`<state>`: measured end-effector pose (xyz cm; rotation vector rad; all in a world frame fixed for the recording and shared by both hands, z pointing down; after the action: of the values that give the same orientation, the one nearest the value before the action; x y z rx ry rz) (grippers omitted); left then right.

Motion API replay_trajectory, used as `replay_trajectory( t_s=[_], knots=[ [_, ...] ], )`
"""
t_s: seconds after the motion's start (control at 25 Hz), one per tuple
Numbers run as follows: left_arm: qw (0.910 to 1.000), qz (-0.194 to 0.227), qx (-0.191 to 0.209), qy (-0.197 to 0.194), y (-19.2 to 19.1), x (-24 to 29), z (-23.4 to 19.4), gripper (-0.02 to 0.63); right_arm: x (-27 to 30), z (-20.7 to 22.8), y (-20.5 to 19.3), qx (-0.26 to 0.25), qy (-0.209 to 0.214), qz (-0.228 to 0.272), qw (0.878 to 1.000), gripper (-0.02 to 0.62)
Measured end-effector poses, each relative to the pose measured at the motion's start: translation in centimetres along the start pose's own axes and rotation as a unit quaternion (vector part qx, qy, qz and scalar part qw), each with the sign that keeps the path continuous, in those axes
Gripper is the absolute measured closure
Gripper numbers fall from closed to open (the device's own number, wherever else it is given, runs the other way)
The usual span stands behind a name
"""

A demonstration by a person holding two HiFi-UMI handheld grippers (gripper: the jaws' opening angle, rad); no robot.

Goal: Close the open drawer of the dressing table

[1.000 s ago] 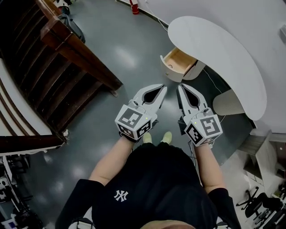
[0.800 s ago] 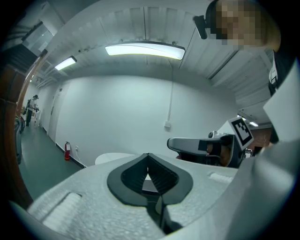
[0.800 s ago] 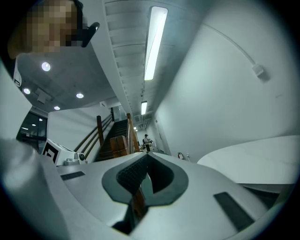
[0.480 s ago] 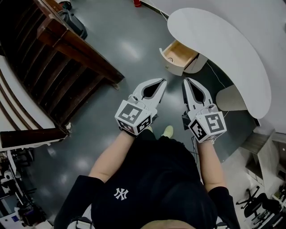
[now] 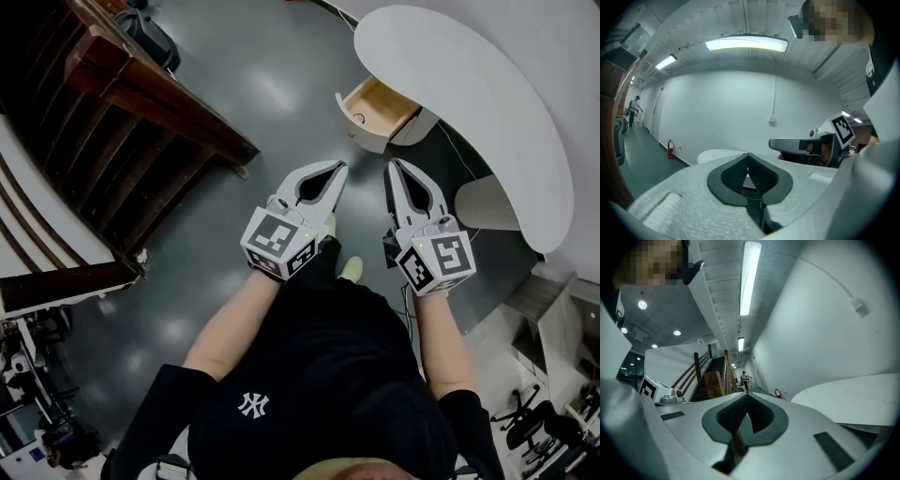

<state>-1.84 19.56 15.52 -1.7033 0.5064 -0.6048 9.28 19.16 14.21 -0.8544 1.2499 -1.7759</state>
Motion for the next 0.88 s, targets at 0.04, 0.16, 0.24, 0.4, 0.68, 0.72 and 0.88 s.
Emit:
replay_trajectory(
  t_s=[0.04,0.16,0.24,0.4,0.68,0.72,0.88],
  knots=[
    [1.0,-0.001,-0.001,-0.002,-0.1,0.4,-0.6,0.595,0.6,0.1,-0.2,-0.002,-0.001,-0.002,1.0,0.58],
    [0.9999,-0.005,-0.002,-0.01,-0.5,1.7,-2.6,0.595,2.8,0.6,-0.4,-0.007,-0.006,-0.006,1.0,0.58],
    [0.9999,-0.006,-0.001,-0.015,-0.6,2.7,-4.2,0.595,4.6,1.0,-0.4,-0.011,-0.007,-0.006,1.0,0.58],
    [0.9997,-0.009,0.007,-0.023,-1.2,4.7,-8.1,0.595,8.7,1.9,-0.2,-0.017,-0.014,0.0,1.0,0.58],
    [0.9989,-0.027,0.014,-0.036,-4.1,7.3,-15.0,0.595,15.8,3.5,-1.9,-0.019,-0.04,-0.005,0.999,0.58],
    [0.9988,-0.03,0.014,-0.037,-4.6,7.6,-15.7,0.595,16.5,3.8,-2.3,-0.02,-0.044,-0.006,0.999,0.58],
    [0.9986,-0.036,0.012,-0.038,-6.7,8.6,-18.5,0.595,18.7,4.9,-3.8,-0.02,-0.057,-0.019,0.998,0.58]
  ],
)
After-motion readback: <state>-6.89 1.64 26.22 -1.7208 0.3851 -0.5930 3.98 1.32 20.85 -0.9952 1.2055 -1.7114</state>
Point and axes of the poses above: the fingertips, and each gripper's own axes: x forward along the fingers, z to its right, y out of its top, the point moved 3 cm from there along -x, backward along the fingers, and after that the axes turned 8 degrees about -y, right-handed, at the moved point
